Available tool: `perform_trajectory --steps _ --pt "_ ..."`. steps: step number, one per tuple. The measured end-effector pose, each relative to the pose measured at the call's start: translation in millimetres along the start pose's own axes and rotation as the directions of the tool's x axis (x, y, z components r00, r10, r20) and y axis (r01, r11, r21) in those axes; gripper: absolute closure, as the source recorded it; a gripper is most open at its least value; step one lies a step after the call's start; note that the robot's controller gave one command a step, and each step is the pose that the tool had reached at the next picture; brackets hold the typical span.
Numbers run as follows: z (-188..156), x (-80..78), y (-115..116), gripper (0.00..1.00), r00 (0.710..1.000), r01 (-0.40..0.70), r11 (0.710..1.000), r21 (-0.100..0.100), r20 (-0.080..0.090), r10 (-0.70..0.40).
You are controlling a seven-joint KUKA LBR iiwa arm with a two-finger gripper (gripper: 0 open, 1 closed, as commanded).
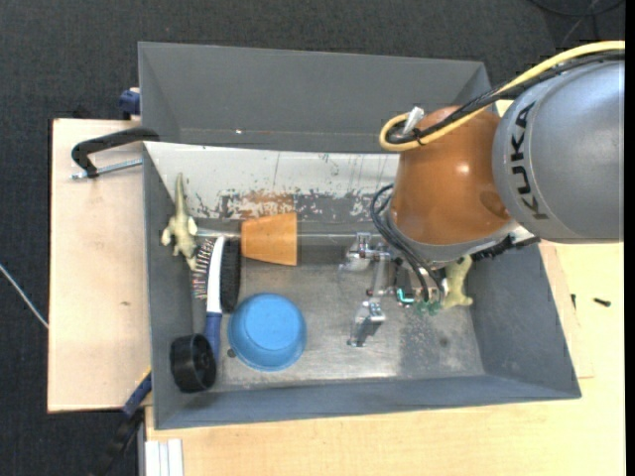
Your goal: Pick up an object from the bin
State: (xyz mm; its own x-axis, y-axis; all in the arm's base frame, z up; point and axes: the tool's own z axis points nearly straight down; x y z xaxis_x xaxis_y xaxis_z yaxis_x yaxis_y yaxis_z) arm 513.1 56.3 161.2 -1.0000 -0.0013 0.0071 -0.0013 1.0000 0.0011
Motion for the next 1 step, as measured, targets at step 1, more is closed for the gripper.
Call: perform_trajectory --steps 1 --pt "88.0 -87.1 -28.7 0.0 0.981 -0.192 0.981 -0.004 0.013 0.192"
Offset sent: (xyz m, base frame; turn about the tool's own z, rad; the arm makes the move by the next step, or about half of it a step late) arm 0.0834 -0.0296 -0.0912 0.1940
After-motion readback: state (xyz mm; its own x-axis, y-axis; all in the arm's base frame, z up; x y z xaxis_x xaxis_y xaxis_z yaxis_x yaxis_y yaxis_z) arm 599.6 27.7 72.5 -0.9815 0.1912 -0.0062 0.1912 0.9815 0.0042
